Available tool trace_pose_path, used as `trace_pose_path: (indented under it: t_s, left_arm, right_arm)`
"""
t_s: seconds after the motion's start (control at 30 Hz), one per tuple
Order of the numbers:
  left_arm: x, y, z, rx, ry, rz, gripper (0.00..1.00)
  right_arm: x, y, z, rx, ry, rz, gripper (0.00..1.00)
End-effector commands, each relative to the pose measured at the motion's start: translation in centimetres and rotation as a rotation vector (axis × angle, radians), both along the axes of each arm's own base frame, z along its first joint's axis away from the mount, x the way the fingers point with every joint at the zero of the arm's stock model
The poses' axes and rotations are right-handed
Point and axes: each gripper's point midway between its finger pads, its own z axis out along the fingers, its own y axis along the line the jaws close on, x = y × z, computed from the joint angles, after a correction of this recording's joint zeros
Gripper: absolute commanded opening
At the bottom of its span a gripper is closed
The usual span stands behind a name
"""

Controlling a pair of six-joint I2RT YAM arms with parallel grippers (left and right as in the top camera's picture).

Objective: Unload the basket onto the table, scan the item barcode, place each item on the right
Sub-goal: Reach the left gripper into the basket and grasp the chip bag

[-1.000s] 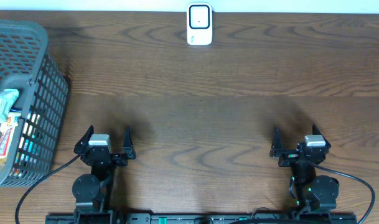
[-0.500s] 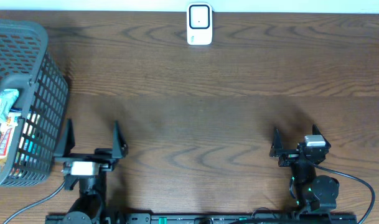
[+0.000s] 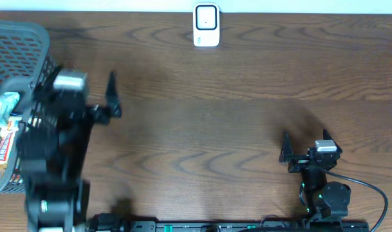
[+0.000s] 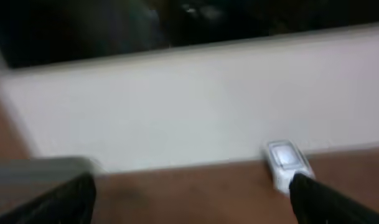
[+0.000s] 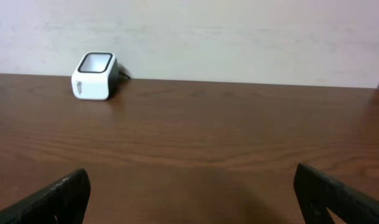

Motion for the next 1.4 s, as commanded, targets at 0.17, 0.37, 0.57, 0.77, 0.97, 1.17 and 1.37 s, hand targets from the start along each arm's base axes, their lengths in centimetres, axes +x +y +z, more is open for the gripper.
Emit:
trace_pose_path:
  t_s: [0.17, 0.37, 0.57, 0.77, 0.97, 1.17, 1.37]
  left_arm:
    - [6.5, 2.0, 2.4, -0.129, 0.125, 0.101, 0.98]
    - [5.5, 10.5, 5.3, -0.209, 0.365, 0.479, 0.97]
    - [2.6, 21.2, 5.1, -0.374, 0.425, 0.805, 0.97]
    - [-1.1, 29.5, 0.7, -0.471, 0.519, 1.044, 0.98]
    - [-3.0, 33.4, -6.8, -0.514, 0.765, 1.174, 0.97]
    - [-2.8, 35.2, -13.9, -0.386, 1.063, 1.138, 0.98]
    - [-3.0, 34.4, -20.7, -0.352, 1.352, 1.023, 0.98]
  right_arm:
    - [0.0, -0.2, -0.1, -0.001, 0.002, -0.011, 0.99]
    - [0.0, -0.2, -0.1, -0.001, 0.002, -0.011, 0.99]
    - [0.0, -0.2, -0.1, -0.001, 0.002, -0.011, 0.99]
    - [0.0, -0.2, -0.1, -0.001, 0.002, -0.011, 0.99]
    - [0.0, -0.2, -0.1, -0.001, 0.002, -0.011, 0.99]
    - [0.0, -0.2, -0.1, -0.001, 0.002, -0.011, 0.99]
    - [0.0, -0.2, -0.1, -0.001, 0.002, -0.011, 0.99]
